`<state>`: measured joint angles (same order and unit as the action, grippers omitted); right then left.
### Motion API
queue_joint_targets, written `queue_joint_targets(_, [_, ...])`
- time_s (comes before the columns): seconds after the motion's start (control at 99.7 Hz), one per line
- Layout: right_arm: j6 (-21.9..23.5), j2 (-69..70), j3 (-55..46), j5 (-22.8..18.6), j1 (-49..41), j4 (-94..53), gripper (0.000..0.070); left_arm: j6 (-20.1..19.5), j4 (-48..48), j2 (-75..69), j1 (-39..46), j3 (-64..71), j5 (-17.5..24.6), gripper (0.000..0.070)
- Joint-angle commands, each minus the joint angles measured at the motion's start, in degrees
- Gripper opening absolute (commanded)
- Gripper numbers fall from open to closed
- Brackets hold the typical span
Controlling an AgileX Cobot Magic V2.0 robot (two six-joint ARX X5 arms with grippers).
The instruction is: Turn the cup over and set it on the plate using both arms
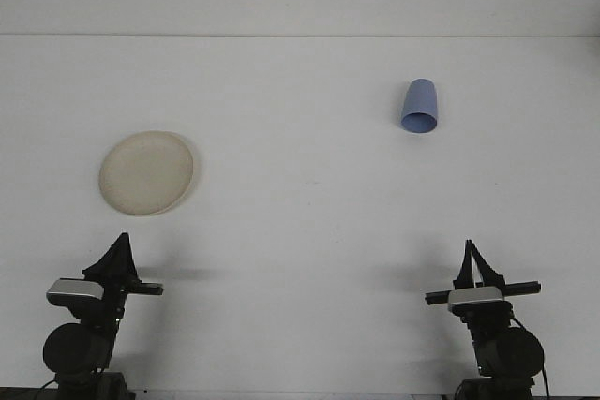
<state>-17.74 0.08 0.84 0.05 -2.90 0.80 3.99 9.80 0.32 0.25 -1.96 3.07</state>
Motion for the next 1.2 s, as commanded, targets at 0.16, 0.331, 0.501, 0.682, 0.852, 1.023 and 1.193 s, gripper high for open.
queue_joint_targets(0.16, [-0.04,-0.02,-0.11,-0.02,-0.04,0.76,0.0003,0.13,0.59,-0.02,0.04,1.16,-0.24,0.0014])
queue_joint_targets(0.331, [-0.04,-0.02,-0.11,-0.02,-0.04,0.79,0.0003,0.15,0.59,-0.02,0.04,1.16,-0.24,0.0014])
queue_joint_targets(0.501, [-0.04,-0.02,-0.11,-0.02,-0.04,0.79,0.0003,0.15,0.59,-0.04,0.04,1.16,-0.22,0.0014])
queue_joint_targets(0.682, [-0.04,-0.02,-0.11,-0.02,-0.04,0.81,0.0002,0.13,0.59,-0.02,0.04,1.16,-0.24,0.0013])
queue_joint_targets(0.852, [0.81,-0.02,-0.11,-0.59,-0.04,0.96,0.0003,0.13,0.59,-0.02,0.04,1.16,-0.24,0.0013])
queue_joint_targets(1.023, [13.18,-0.02,-0.11,-5.11,-0.04,0.98,0.0003,0.13,0.59,-0.02,0.04,1.16,-0.22,0.0014])
queue_joint_targets(1.193, [32.92,-0.02,0.11,-4.39,-0.04,1.16,0.0001,0.15,0.59,-0.02,0.04,1.16,-0.24,0.0014])
